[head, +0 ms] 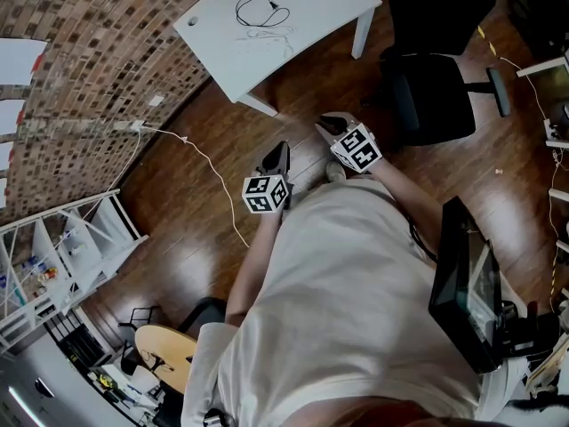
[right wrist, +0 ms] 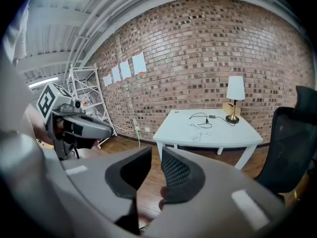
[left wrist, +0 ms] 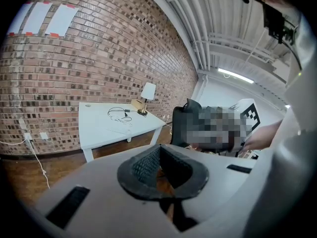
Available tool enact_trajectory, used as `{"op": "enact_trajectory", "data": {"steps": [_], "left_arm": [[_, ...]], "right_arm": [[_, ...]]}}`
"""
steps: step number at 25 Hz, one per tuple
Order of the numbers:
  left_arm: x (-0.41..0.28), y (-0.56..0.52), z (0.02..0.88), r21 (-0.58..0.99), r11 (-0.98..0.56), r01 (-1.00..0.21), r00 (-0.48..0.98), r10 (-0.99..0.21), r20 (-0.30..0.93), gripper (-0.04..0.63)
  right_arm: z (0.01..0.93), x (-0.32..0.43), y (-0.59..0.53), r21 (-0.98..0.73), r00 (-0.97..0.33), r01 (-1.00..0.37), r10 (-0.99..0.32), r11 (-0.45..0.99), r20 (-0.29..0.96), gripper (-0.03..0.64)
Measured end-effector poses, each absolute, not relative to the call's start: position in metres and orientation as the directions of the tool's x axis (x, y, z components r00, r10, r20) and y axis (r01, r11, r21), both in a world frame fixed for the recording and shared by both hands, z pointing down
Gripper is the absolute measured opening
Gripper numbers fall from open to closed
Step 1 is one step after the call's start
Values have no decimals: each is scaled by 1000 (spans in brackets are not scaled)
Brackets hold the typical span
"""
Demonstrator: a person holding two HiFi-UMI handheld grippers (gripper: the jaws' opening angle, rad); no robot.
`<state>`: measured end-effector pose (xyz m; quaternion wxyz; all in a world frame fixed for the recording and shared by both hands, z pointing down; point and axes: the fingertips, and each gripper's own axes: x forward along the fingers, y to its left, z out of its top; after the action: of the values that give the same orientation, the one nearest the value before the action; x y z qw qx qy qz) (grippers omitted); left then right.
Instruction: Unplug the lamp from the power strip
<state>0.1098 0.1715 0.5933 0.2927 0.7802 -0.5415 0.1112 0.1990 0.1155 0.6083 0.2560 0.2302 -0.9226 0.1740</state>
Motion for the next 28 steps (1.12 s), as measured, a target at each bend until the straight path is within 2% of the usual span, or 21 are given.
{"op": "enact_trajectory", "data": {"steps": [28], "left_arm": [[114, 178, 604, 316, -239, -918, 378, -768, 517, 5]], "right_arm": [[625, 213, 113, -194, -735, -537, -343, 821, 585, 63]]}}
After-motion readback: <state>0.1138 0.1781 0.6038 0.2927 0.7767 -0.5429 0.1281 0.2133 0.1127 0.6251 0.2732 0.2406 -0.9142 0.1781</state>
